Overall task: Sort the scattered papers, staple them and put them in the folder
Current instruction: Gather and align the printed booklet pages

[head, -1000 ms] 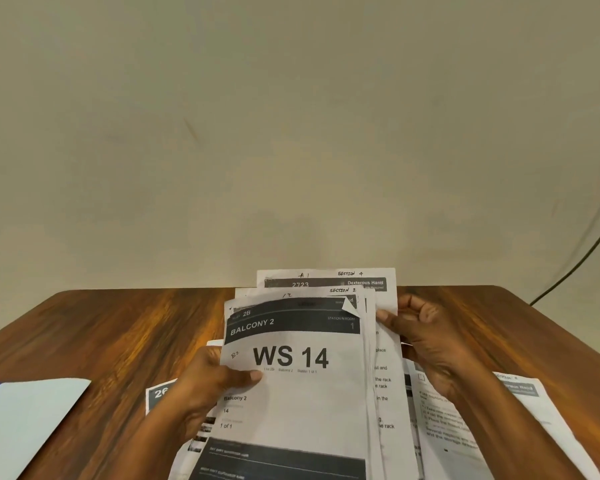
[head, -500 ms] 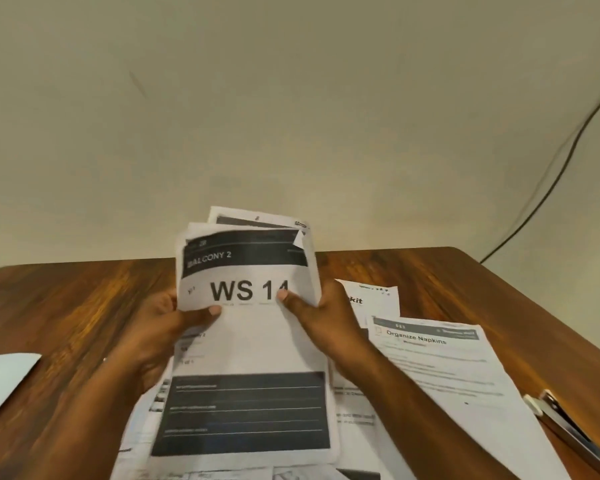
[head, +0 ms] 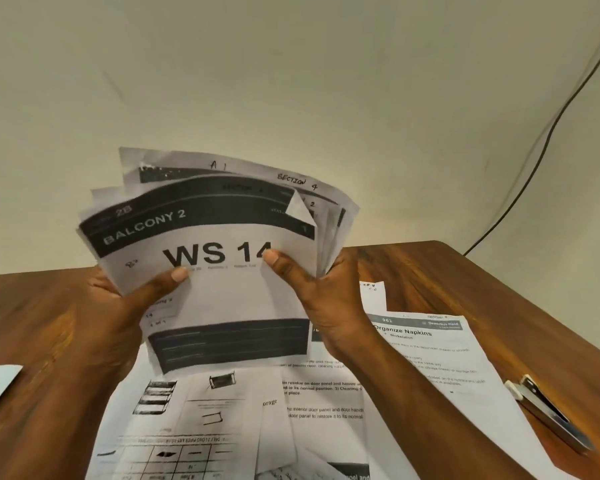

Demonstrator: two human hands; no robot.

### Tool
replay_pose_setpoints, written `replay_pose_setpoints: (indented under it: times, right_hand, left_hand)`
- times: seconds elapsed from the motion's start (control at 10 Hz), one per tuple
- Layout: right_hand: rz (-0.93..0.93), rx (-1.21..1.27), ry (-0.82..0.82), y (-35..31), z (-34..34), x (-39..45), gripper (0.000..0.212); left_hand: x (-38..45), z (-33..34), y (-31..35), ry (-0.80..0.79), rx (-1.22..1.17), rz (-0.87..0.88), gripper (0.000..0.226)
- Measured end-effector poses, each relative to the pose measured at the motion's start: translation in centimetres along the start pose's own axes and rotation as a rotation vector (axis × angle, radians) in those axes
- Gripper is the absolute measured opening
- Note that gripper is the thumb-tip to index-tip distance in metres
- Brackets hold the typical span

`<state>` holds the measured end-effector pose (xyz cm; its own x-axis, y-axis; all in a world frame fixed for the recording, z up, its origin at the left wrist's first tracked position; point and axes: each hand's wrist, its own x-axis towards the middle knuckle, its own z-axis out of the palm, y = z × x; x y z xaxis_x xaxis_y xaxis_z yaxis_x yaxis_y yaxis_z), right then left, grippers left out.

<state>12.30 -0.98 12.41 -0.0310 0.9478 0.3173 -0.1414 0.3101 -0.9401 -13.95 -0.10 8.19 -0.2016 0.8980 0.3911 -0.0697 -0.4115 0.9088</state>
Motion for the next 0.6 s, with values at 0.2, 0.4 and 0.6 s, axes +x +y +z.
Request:
replay_pose_setpoints:
  times: [0.2, 0.4, 0.6]
  right_hand:
    - [-0.002, -0.119, -0.03, 3.3, 0.0, 0.8, 0.032]
    - [-0.037, -0.063, 0.074, 3.2, -0.8, 1.6, 0.03]
    - [0.026, -0.076, 0.038, 3.7, -0.7, 1.3, 0.015]
  left_hand:
    - [-0.6, 2.3, -1.7, -0.037, -0.031, -0.016, 0.069]
    - [-0.3, 1.4, -2.5, -0.002, -0.043, -0.125, 0.052]
    - [-1.0, 2.0, -2.4, -0.085, 0.119, -0.148, 0.065]
